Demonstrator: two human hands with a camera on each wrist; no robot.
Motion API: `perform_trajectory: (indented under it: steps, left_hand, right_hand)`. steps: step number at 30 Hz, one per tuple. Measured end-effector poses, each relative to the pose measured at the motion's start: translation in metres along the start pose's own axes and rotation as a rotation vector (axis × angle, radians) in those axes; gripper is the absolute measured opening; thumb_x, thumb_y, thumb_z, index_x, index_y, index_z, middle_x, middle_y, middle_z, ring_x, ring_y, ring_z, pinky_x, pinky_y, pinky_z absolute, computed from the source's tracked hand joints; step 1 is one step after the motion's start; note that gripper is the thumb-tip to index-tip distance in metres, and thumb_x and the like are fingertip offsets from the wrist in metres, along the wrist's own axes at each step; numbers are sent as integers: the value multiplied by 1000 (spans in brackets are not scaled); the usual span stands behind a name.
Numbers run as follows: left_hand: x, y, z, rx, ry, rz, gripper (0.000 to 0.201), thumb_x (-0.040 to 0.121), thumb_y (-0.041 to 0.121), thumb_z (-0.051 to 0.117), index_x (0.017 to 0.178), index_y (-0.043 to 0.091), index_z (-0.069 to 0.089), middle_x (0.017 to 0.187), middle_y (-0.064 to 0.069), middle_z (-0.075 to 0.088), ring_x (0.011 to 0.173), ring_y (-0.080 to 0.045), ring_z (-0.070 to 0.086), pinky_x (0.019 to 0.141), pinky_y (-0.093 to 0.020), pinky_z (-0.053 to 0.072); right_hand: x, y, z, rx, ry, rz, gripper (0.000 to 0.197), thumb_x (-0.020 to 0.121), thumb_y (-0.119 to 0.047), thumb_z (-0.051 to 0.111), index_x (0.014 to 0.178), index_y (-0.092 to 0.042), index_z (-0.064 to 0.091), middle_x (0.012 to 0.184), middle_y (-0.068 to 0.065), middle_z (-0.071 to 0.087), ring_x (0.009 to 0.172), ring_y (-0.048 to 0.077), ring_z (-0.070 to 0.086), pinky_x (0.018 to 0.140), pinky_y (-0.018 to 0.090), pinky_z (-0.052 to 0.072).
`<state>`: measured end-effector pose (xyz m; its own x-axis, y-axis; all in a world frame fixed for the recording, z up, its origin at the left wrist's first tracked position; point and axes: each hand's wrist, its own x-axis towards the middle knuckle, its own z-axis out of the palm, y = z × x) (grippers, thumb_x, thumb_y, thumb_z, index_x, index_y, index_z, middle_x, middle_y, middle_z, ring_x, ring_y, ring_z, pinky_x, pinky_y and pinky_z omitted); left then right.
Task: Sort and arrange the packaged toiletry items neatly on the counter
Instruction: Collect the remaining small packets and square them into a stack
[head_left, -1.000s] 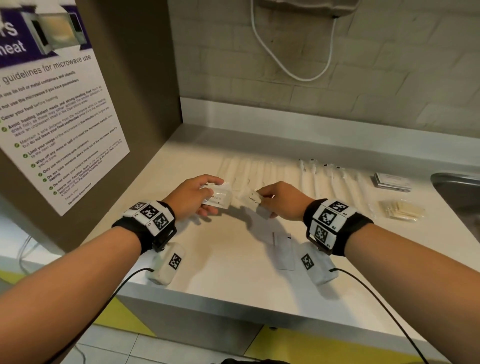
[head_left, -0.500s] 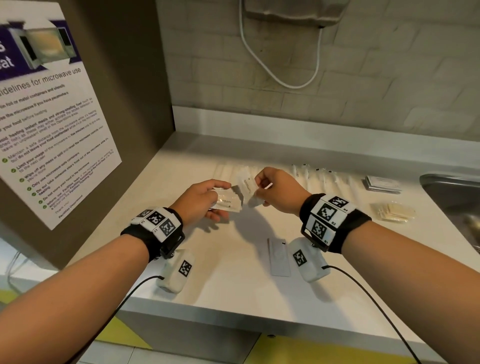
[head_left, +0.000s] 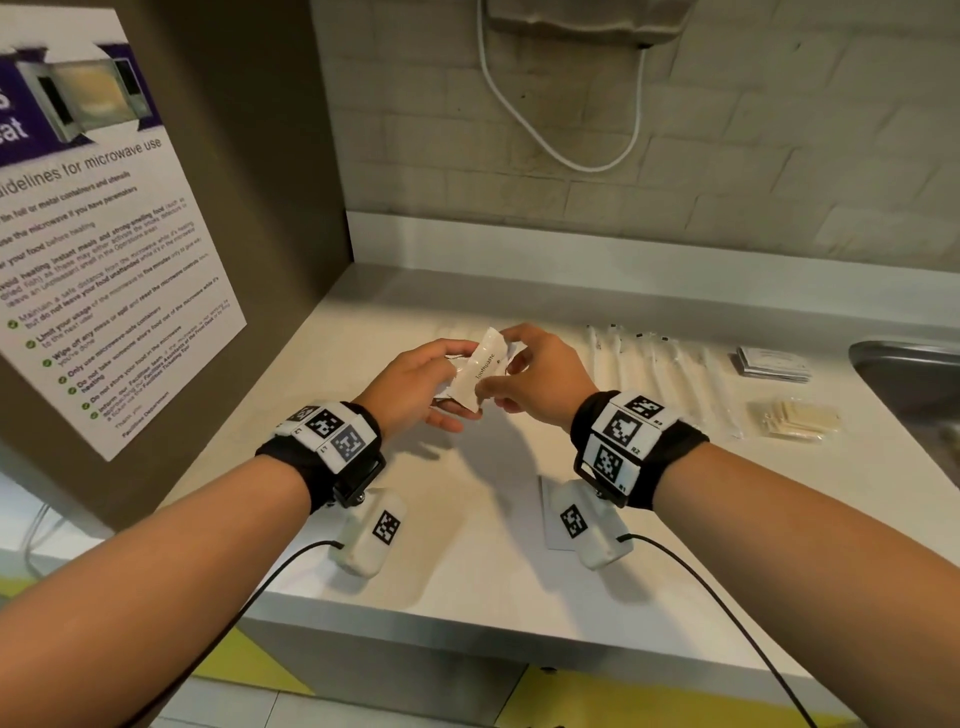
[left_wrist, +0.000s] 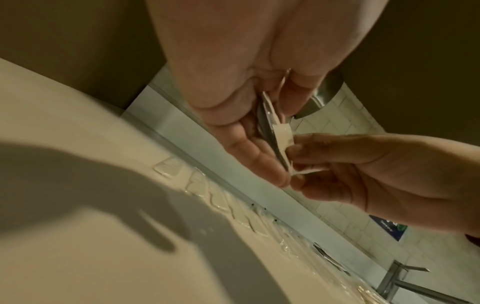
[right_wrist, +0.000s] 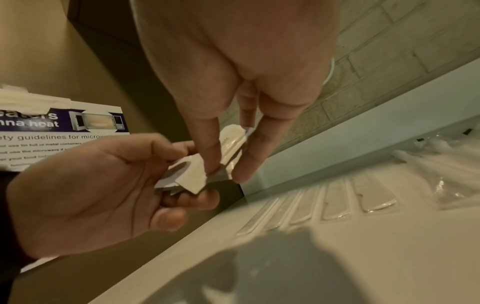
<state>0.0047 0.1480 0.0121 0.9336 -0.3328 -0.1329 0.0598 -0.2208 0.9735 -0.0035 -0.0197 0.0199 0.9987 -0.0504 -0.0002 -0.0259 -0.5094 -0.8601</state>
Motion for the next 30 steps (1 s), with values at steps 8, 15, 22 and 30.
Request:
perform_trajectory:
  steps: [8,15,22,30]
  left_hand:
    - [7,-5,15,86,23,55,31,100,11,50,127,24,55,122,-7,65,80,-19,75,56,-24,55]
    - [15,-1,26,144,91,18,33,97,11,48,123,26,59,109,3,61,69,-16,60,61,-27,47]
    - [13,3,61,124,89,-32,31,95,11,50,119,27,62,107,9,60,73,-19,64,72,-34,52]
    - [9,-2,75,99,125,-60,37,92,5,50,113,29,67,108,-8,66,84,-32,71,81,-54,57]
  right_hand:
    - [1,23,-24,-342,-102,-85,58,80,-35,74,133,-17,56,108,-1,64,88,11,55,75,20,40]
    - [-18,63,-46,-729,-696,-118,65,73,-4,73,131,-31,59,129,-7,56,105,12,51,89,25,43]
    - [-28,81,-55,-844,-680,-198,33,79,-15,67,113,-14,62,103,0,51,90,21,51,74,27,44]
    - [-27,65,-114,-551,-370,-417,26,85,-10,62,72,-21,42,85,-1,50,75,20,53,69,29,46]
